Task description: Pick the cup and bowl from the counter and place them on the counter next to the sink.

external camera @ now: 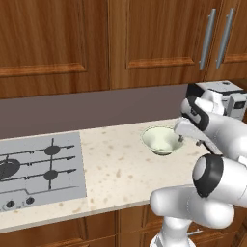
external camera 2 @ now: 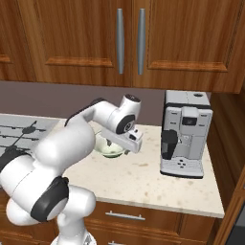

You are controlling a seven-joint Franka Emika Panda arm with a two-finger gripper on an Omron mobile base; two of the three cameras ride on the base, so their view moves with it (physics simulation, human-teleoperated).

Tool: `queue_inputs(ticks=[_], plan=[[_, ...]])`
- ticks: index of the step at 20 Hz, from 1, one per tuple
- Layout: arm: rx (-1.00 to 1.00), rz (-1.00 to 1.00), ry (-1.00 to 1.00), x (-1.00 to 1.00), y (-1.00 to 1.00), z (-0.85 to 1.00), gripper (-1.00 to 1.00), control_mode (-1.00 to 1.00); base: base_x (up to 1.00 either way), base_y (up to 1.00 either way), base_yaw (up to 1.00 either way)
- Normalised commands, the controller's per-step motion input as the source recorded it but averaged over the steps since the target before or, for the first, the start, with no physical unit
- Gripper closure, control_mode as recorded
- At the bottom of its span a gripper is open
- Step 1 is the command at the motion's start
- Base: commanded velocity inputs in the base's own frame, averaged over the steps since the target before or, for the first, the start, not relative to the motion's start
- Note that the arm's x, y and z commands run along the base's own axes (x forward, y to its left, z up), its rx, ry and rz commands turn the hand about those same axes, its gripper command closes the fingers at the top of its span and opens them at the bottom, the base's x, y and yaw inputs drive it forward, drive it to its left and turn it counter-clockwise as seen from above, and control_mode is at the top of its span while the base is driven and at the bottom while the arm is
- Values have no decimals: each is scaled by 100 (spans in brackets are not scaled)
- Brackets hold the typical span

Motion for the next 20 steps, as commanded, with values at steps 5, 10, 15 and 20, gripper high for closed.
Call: queue_inputs(ticks=[5,10,15,20], plan=[[11,-4,4,49,-14,-2,-100,-100,0,0,0],[13,0,0,33,-37,-12,-100,-100,0,0,0],[9,0,0,38,-26,-28,-100,-100,0,0,0],[6,0,0,34,-8,-44,-100,-100,0,0,0]])
